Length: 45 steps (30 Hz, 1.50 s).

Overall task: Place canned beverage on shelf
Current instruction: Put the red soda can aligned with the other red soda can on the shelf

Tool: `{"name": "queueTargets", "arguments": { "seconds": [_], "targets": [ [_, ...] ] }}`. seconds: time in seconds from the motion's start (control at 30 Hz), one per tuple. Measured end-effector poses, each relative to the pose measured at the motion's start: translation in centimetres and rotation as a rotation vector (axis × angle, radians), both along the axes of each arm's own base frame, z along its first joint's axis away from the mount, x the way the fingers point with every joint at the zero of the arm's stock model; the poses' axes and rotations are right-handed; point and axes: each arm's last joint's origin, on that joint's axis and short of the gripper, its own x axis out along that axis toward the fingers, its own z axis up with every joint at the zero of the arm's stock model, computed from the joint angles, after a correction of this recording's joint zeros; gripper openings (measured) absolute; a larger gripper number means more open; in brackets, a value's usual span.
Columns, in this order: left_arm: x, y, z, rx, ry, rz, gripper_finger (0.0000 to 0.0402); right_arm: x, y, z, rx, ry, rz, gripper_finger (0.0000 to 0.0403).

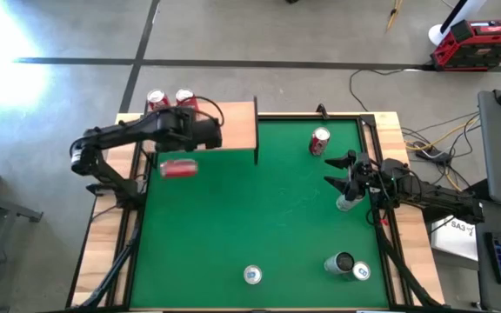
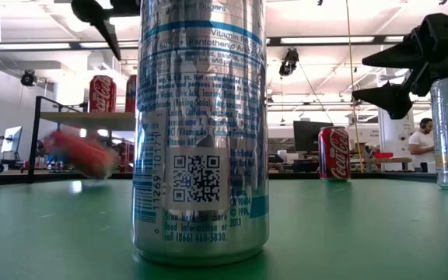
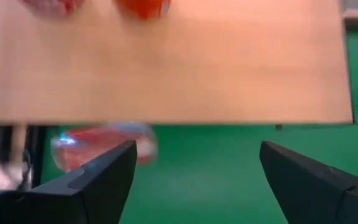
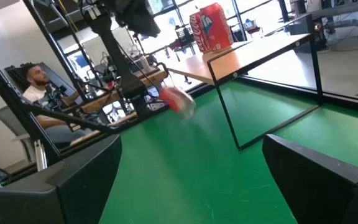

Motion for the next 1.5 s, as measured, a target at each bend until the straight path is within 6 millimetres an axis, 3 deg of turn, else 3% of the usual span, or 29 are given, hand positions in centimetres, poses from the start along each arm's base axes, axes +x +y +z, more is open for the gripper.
{"name": "queueTargets", "arguments": {
  "seconds": [0.2, 0.6, 0.83, 1.2, 1.5],
  "targets": [
    [0.0, 0.1, -1.4, -0.031, 0.046, 0.009, 0.0315, 0.0, 0.0, 0.0, 0.000, 0.000, 0.000, 0.0382],
    [0.2, -1.1, -2.0, -0.082, 0.037, 0.019, 0.0314, 0.0, 0.0, 0.0, 0.000, 0.000, 0.000, 0.0382],
    [-0.2, -1.9, -5.9, -0.099, 0.203, -0.018, 0.0314, 0.0, 0.0, 0.0, 0.000, 0.000, 0.000, 0.0382],
    [-2.1, -2.0, -11.3, -0.122, 0.544, -0.253, 0.0314, 0.0, 0.0, 0.0, 0.000, 0.000, 0.000, 0.0382],
    [-3.3, -2.1, -13.8, -0.179, 0.722, -0.434, 0.0314, 0.0, 0.0, 0.0, 0.000, 0.000, 0.000, 0.0382]
  ]
}}
